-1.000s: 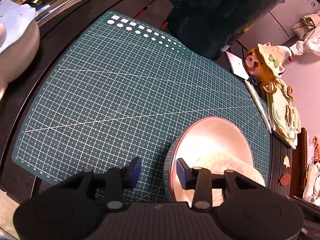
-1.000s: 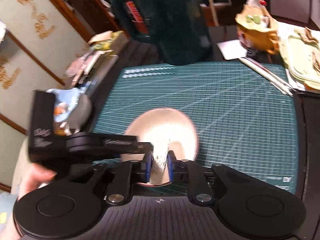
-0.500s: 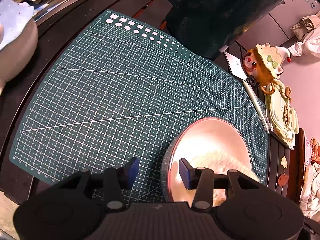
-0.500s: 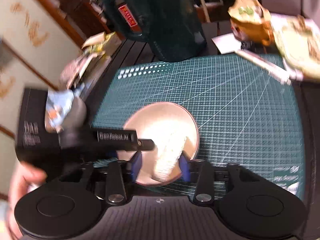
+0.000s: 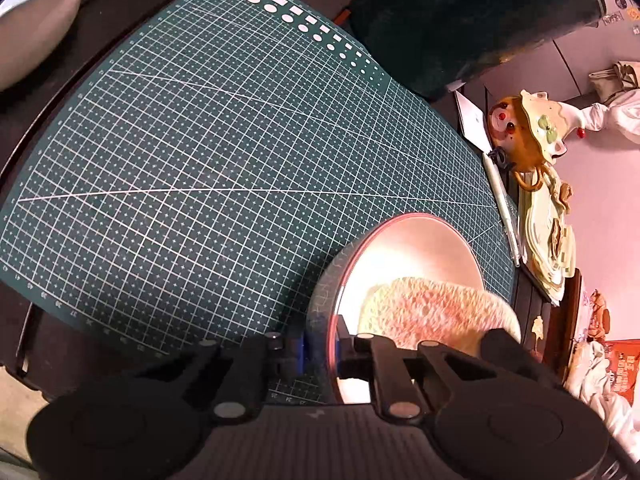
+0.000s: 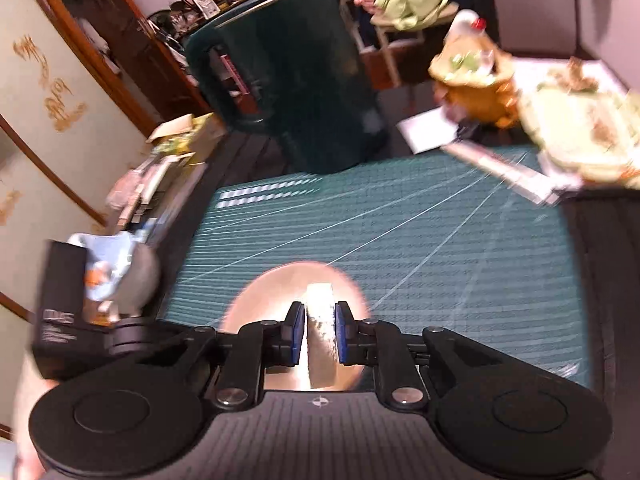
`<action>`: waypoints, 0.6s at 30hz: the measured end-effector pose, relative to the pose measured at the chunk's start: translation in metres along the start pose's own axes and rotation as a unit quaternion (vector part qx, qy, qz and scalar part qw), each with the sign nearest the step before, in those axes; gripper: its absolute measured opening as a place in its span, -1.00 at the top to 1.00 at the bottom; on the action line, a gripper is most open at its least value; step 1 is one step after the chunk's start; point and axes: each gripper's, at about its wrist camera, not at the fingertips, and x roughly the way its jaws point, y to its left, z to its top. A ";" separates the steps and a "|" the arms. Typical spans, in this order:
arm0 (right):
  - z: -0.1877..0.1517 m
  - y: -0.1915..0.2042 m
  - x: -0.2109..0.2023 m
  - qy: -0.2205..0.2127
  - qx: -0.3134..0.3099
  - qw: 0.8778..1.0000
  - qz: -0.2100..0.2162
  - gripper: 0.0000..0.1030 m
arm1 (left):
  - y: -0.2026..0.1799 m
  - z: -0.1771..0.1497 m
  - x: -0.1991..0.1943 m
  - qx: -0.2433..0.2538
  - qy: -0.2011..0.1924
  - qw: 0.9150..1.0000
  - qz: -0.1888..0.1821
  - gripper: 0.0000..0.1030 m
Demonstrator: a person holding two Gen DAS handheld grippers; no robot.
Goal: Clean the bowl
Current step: 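Scrub the bowl interior with the sponge in the right gripper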
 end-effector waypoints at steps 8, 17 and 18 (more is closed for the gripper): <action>-0.020 0.021 0.005 -0.022 -0.058 0.996 -0.068 0.52 | -0.005 -0.002 0.000 0.023 -0.004 1.000 0.009 0.74; -0.029 0.026 0.005 -0.013 -0.066 0.996 -0.055 0.76 | -0.007 -0.003 0.000 0.043 -0.006 0.999 0.012 0.72; -0.028 0.029 0.003 -0.021 -0.074 0.995 -0.062 0.75 | -0.008 -0.003 0.000 0.046 -0.006 0.999 0.014 0.71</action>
